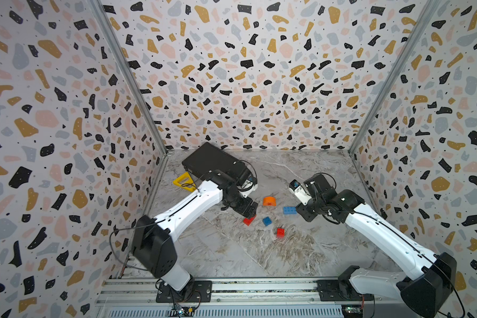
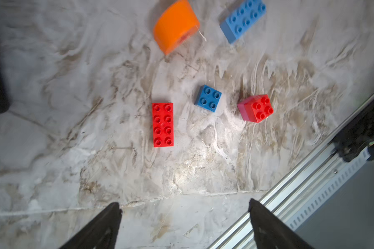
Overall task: Assemble an ice cream with lego
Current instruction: Assemble the lego brick with the lego brick, then pick up the lego brick from the center of the board.
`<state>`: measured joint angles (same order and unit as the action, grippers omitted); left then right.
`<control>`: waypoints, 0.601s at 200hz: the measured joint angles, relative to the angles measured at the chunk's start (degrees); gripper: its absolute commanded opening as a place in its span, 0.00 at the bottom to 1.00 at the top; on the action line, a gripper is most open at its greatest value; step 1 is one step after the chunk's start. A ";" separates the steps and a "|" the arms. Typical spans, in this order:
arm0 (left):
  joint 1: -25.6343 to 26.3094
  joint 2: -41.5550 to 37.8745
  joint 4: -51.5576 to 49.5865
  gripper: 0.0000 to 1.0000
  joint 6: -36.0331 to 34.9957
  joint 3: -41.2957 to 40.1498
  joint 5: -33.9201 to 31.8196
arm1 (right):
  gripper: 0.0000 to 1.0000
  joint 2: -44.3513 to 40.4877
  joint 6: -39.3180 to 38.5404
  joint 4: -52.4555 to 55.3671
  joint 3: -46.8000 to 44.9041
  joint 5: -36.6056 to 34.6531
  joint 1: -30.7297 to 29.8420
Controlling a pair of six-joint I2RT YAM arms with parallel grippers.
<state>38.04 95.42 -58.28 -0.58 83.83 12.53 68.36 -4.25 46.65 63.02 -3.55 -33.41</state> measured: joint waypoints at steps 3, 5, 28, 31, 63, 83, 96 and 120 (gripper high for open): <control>0.52 1.33 -0.35 0.90 -0.63 0.74 -0.02 | 0.51 -0.33 0.48 -0.02 -0.20 0.11 0.42; 0.76 2.03 -0.48 0.90 -1.11 1.09 0.00 | 0.51 -0.52 0.83 -0.04 -0.33 0.09 0.68; 3.28 7.78 -1.42 0.89 -5.01 3.21 -0.11 | 0.51 -2.47 3.72 -0.26 -1.27 0.74 2.62; 3.48 8.17 -1.46 0.89 -5.49 3.21 -0.15 | 0.51 -2.67 3.93 -0.28 -1.36 0.79 2.82; 5.35 9.42 -1.51 0.87 -8.66 3.21 -1.09 | 0.51 -4.55 5.18 -1.03 -3.21 1.46 4.46; 6.75 9.62 -0.39 0.85 -9.49 3.21 -2.01 | 0.51 -4.79 5.46 -1.16 -4.46 1.66 5.42; 7.65 9.84 1.31 0.84 -9.57 3.02 -2.64 | 0.51 -4.79 5.55 -1.33 -5.07 1.88 5.77; 9.05 9.86 5.57 0.84 -9.55 1.95 -3.89 | 0.51 -4.79 5.70 -1.40 -5.44 2.49 6.12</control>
<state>47.09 105.27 -52.71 -10.13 85.78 8.64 63.57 1.45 45.25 57.58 -1.06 -27.29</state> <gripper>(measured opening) 0.845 0.509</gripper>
